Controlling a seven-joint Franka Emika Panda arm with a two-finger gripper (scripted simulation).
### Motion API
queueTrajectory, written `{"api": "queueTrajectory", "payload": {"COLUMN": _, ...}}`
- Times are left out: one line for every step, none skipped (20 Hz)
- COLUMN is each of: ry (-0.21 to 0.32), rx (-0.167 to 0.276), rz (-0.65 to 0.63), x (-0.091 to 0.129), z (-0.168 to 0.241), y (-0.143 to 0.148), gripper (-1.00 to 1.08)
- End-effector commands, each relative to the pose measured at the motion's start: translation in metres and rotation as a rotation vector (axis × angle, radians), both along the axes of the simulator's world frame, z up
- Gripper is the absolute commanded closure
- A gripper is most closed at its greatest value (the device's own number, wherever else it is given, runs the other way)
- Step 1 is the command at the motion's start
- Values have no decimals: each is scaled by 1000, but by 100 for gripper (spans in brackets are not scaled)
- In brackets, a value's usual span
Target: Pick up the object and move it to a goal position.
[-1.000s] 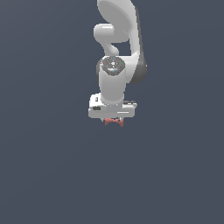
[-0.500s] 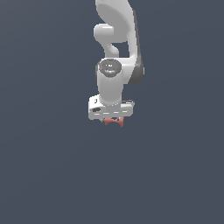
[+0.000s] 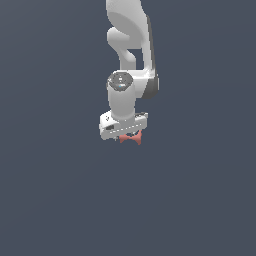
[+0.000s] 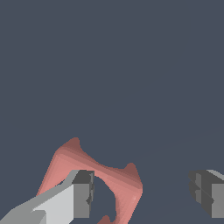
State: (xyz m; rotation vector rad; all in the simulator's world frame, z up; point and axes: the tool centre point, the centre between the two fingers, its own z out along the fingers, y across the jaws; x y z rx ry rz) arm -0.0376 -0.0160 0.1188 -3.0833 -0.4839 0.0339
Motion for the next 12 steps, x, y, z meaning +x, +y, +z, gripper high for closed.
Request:
{"api": "queueTrajectory", "payload": {"ry": -4, "rx": 8, "rz": 56, "x": -6, "z": -6, "y": -2, "gripper": -60}}
{"api": "queueTrajectory", "payload": {"ry": -6, "rx": 11, "rz": 78, "x": -8, "z": -9, "y": -3, "gripper": -60}}
{"api": "queueTrajectory", "payload": {"ry": -7, "rx": 14, "rz": 100, "x": -10, "z": -11, "y": -4, "gripper": -60}}
{"api": "queueTrajectory", "payload": {"ry": -9, "rx": 17, "rz": 121, "x": -12, "z": -14, "y": -5, "gripper": -60}}
{"api": "queueTrajectory", "payload": {"ry": -11, "rx": 20, "rz": 143, "x": -15, "z": -16, "y": -6, "gripper": -60}}
{"api": "queueTrajectory", "payload": {"ry": -13, "rx": 23, "rz": 165, "x": -17, "z": -18, "y": -7, "gripper": -60}}
{"api": "queueTrajectory", "payload": {"ry": -15, "rx": 25, "rz": 187, "x": -19, "z": -21, "y": -7, "gripper": -60}}
{"api": "queueTrajectory", "payload": {"ry": -17, "rx": 28, "rz": 208, "x": -22, "z": -23, "y": -8, "gripper": -60}}
{"api": "queueTrajectory", "payload": {"ry": -19, "rx": 30, "rz": 229, "x": -24, "z": -25, "y": -9, "gripper": -60}}
{"api": "queueTrajectory", "payload": {"ry": -21, "rx": 33, "rz": 248, "x": -26, "z": -27, "y": -10, "gripper": -60}}
{"api": "queueTrajectory", "payload": {"ry": -23, "rx": 35, "rz": 267, "x": -28, "z": -29, "y": -10, "gripper": -60}}
{"api": "queueTrajectory", "payload": {"ry": -25, "rx": 37, "rz": 284, "x": -30, "z": -30, "y": -11, "gripper": -60}}
